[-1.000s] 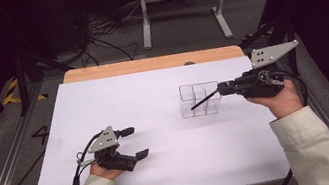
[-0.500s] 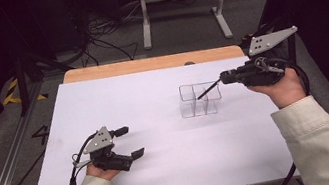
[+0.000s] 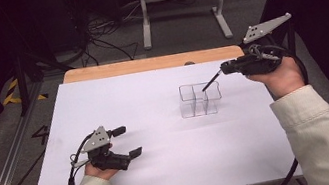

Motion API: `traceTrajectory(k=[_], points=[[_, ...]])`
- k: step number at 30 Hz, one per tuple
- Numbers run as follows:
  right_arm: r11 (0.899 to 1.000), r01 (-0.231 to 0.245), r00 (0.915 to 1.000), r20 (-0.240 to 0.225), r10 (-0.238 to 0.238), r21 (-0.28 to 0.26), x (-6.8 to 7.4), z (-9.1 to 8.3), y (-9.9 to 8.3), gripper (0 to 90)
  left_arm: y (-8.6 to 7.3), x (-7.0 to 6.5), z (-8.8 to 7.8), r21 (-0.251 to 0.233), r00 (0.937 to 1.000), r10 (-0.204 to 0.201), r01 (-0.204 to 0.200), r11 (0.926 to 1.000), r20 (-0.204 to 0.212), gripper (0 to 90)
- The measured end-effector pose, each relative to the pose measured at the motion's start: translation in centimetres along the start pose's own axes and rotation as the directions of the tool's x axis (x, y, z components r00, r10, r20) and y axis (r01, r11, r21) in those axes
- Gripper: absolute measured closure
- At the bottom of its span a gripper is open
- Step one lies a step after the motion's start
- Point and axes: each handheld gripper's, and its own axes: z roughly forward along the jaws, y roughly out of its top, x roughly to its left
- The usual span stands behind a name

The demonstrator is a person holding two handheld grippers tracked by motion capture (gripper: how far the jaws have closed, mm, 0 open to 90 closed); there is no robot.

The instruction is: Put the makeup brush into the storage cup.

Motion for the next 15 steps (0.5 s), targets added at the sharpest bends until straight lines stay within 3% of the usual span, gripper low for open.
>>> traceTrajectory(k=[15], points=[[0.996,0.003,0.9997,0.024,-0.005,0.084,-0.6,1.6,1.5,84.3,0.0,0.1,0.2,0.001,1.0000,0.003,-0.003,1.0000,-0.003,5.1]])
